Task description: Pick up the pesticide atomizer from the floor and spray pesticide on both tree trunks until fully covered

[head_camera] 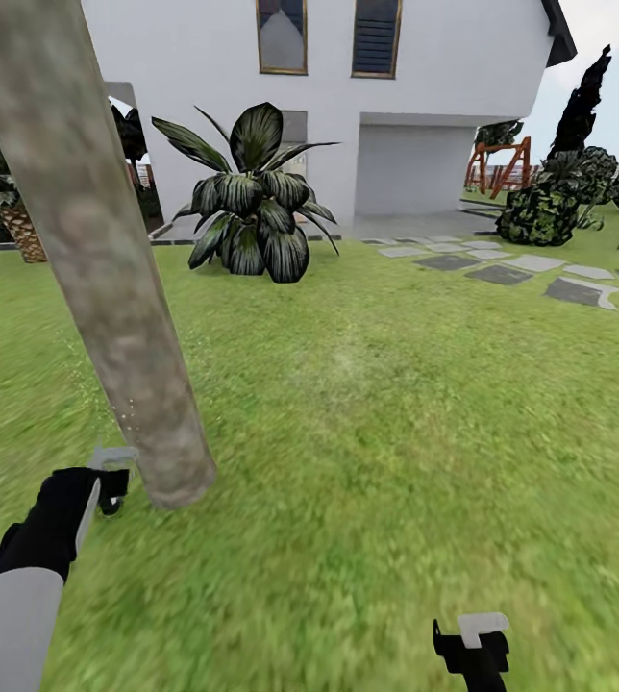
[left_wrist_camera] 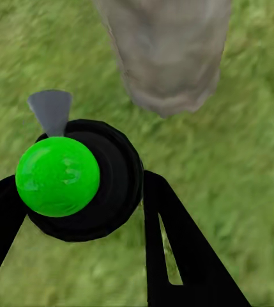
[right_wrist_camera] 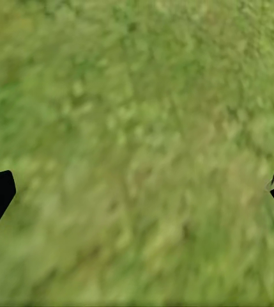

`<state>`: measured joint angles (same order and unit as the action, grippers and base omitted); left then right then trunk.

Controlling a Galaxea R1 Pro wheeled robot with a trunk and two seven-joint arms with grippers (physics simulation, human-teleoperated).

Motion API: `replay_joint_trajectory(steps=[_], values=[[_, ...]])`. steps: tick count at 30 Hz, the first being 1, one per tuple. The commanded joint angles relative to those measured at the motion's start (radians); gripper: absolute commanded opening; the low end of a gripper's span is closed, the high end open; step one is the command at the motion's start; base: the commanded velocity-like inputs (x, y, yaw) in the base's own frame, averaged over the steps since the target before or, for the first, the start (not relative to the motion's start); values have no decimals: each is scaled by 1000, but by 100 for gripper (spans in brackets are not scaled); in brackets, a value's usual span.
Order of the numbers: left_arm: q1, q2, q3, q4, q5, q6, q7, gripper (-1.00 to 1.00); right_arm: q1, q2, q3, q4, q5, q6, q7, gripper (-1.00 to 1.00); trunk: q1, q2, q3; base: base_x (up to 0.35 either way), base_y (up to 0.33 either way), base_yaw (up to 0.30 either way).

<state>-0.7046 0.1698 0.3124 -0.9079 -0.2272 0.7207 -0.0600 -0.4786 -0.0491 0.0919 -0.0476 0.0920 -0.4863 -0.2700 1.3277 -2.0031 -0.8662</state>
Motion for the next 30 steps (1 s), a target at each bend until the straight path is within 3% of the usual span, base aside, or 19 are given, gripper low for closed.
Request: replay_joint_trajectory(steps=[1,3,5,7,8,9,11,20,30], values=[[-5,3,-30,-19,-8,9,-11,-100,0,0,0,0,0,0,0,100,0,0,0,0,0,0],[-27,4,-67,-37,-11,34,-19,-100,0,0,0,0,0,0,0,100,0,0,0,0,0,0],[-55,17,-77,-52,-12,105,-24,-100,0,0,-1,0,0,0,0,100,0,0,0,0,0,0],[-60,37,-77,-55,-13,120,-26,-100,0,0,0,0,0,0,0,100,0,0,0,0,0,0],[-60,59,-73,-56,-10,124,-27,-100,0,0,0,0,0,0,0,100,0,0,0,0,0,0],[-55,98,-70,-55,-5,127,-28,-100,0,0,0,0,0,0,0,100,0,0,0,0,0,0],[-49,120,-78,-56,-6,125,-42,-100,0,0,0,0,0,0,0,100,0,0,0,0,0,0],[-49,116,-81,-59,-7,128,-54,-100,0,0,0,0,0,0,0,100,0,0,0,247,-21,0],[-48,116,-81,-59,-8,129,-52,-100,0,0,0,0,0,0,0,100,0,0,0,34,-260,0]])
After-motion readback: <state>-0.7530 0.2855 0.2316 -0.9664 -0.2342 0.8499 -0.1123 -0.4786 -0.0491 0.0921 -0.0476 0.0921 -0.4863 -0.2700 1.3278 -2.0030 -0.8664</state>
